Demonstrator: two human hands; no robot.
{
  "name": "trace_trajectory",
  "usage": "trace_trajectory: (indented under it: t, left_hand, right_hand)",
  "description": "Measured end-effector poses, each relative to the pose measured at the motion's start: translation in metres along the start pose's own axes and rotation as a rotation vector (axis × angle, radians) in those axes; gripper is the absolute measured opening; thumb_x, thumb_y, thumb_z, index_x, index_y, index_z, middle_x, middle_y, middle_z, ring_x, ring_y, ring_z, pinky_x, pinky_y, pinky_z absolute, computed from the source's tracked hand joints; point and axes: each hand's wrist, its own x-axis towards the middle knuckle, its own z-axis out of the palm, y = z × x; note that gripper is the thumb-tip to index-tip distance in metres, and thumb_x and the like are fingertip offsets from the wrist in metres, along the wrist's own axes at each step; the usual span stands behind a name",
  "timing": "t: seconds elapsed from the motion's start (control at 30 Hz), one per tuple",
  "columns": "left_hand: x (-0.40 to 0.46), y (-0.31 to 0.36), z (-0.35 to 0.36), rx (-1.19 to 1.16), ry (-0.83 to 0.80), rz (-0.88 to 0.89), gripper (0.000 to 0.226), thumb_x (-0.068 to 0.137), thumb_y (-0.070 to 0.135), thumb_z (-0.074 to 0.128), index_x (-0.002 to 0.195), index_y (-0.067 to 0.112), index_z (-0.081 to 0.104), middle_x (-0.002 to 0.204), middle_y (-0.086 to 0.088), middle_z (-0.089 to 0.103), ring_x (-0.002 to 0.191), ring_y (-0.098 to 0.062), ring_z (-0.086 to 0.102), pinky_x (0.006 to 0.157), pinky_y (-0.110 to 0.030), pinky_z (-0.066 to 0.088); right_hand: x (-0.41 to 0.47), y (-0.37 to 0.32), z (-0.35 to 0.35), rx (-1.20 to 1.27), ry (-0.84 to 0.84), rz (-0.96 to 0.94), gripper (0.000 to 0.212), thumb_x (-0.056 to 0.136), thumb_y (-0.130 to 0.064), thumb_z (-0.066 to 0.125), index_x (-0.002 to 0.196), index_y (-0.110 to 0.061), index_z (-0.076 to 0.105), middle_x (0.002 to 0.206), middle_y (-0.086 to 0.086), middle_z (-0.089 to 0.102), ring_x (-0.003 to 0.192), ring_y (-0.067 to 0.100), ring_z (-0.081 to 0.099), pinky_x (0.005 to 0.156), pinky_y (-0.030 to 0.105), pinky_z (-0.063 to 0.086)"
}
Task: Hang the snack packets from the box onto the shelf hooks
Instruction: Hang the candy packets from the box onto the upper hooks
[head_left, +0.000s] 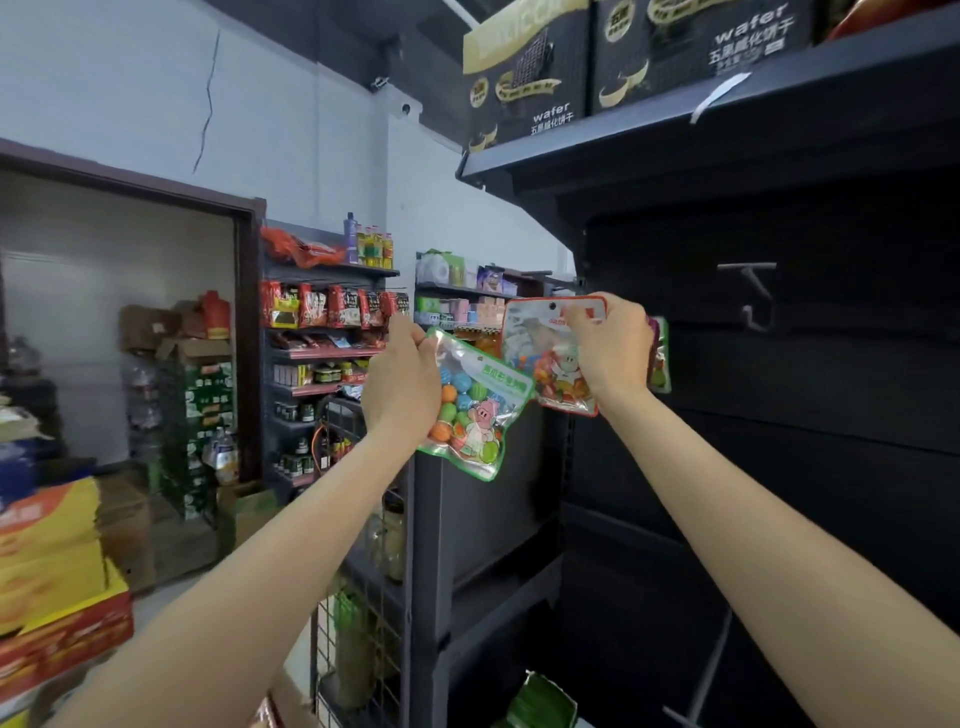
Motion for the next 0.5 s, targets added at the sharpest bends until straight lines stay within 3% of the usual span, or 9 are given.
trace_trajectory:
  t: [0.13,0.27,0.37,0.5]
  left_hand:
    - [0.000,0.002,0.002,0.020,-0.003,0.039,0.010,0.102,0.023,0.036,0.096,0.014,0.039,0.063,0.002,0.048,0.053,-0.015,0.044,0.048,-0.029,0.027]
    - [0.007,0.006,0.006,0.033,0.005,0.095,0.009,0.101,0.022,0.038,0.096,0.015,0.038,0.069,-0.003,0.053,0.060,-0.023,0.048,0.051,-0.032,0.033]
    - [0.011,0.006,0.007,0.011,0.012,0.114,0.010,0.100,0.023,0.039,0.098,0.014,0.041,0.074,-0.005,0.058,0.064,-0.026,0.052,0.058,-0.036,0.040]
    - [0.010,0.001,0.008,-0.011,0.008,0.141,0.014,0.100,0.024,0.040,0.101,0.011,0.044,0.070,-0.004,0.055,0.061,-0.023,0.049,0.054,-0.034,0.037]
  right_hand:
    - [0.005,0.007,0.005,-0.059,0.016,-0.020,0.016,0.094,-0.014,0.054,0.083,-0.005,0.063,0.084,0.009,0.066,0.079,0.020,0.062,0.071,0.037,0.051]
    - [0.007,0.007,0.008,-0.074,-0.012,-0.120,0.018,0.094,-0.009,0.052,0.110,-0.015,0.058,0.098,-0.007,0.060,0.081,0.006,0.058,0.068,0.024,0.050]
    - [0.010,0.007,0.009,-0.144,-0.012,-0.189,0.017,0.095,-0.006,0.052,0.107,-0.017,0.057,0.085,-0.008,0.057,0.075,0.013,0.062,0.064,0.027,0.051]
    - [0.016,0.022,0.010,-0.184,-0.036,-0.169,0.015,0.095,-0.009,0.052,0.105,-0.013,0.063,0.107,0.000,0.065,0.070,0.000,0.052,0.057,0.009,0.042]
